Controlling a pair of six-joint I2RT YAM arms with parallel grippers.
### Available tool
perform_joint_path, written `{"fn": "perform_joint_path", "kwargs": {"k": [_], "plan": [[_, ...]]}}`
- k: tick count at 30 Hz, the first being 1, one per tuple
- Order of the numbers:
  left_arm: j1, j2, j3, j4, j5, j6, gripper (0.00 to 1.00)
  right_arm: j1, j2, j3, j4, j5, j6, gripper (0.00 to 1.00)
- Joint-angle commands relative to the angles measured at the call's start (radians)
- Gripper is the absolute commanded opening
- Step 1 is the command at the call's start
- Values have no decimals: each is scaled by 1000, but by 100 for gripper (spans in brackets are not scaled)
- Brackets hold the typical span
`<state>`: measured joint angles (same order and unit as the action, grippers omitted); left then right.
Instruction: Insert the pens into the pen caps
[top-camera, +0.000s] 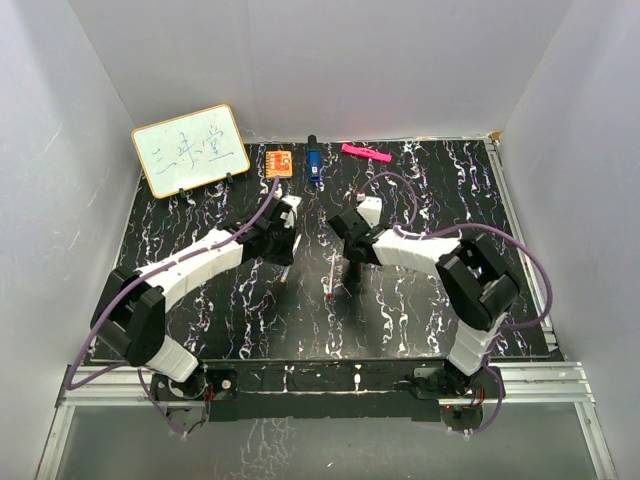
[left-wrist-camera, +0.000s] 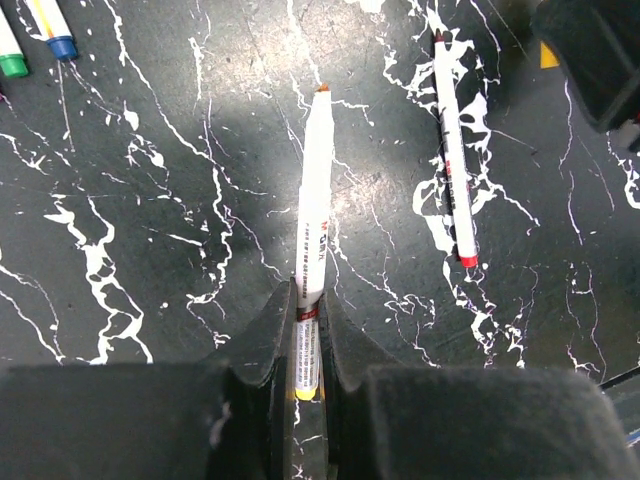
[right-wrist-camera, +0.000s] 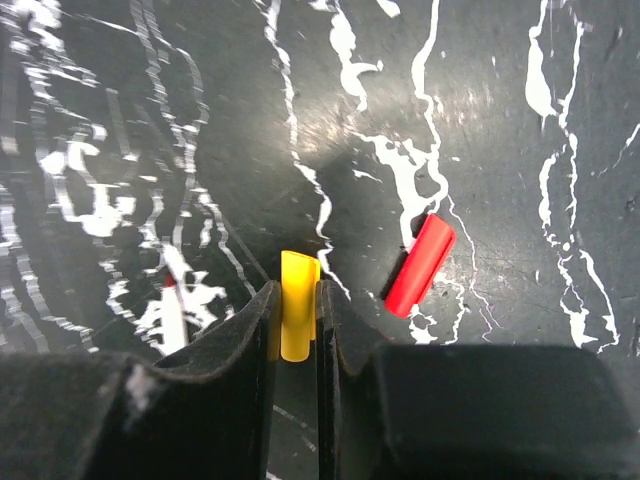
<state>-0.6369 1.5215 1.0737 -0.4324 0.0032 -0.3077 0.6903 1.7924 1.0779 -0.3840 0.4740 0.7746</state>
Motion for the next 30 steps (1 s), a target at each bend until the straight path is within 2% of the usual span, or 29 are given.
{"fn": "perform_joint_path", "kwargs": {"k": [1,5,8,14,19,24,30], "plan": [[6,-64,-39,73,45,-12,0,-4,-155,15,150,27,-92,0],[6,-73,-76,134,82,-16,0,-22,-247,-30,269,87,-133,0],[6,-105,-135,233,134,-32,0,-54,-319,-113,408,52,-141,0],[5,-189,-259,502,280,-77,0,-117,-462,-326,761,-155,-150,0],[3,-180,-312,685,402,-144,0,-119,-534,-498,1116,-298,-167,0],[-9,-166,-370,887,459,-230,0,-118,-543,-536,1241,-369,-169,0],[-46,-164,-370,935,439,-223,0,-118,-541,-564,1360,-428,-148,0]]}}
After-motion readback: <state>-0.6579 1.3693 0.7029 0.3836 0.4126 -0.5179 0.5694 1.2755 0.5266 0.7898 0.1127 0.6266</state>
